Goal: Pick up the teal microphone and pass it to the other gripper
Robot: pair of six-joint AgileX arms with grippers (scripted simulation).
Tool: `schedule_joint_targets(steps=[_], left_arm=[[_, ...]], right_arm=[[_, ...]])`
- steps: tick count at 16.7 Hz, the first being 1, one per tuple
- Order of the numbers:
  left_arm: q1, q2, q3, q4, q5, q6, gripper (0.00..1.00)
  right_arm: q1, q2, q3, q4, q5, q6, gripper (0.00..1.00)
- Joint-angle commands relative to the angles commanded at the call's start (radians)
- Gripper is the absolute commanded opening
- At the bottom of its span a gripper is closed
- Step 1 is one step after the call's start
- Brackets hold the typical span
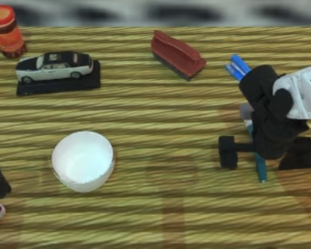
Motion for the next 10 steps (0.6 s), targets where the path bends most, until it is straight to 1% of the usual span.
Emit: schedule_joint_targets(steps=[2, 6, 10], left_arm=[[0.000, 0.000, 0.000, 0.000, 0.000, 0.000, 1.00], [0.000, 0.000, 0.000, 0.000, 0.000, 0.000, 1.00], [0.000, 0.000, 0.000, 0.000, 0.000, 0.000, 1.00]], right_arm=[[-0.001, 0.025, -0.012, 0.033, 0.000, 0.000, 1.00], [-0.001, 0.026, -0.013, 0.034, 0.000, 0.000, 1.00], [-0.001, 0.026, -0.013, 0.034, 0.000, 0.000, 0.70]])
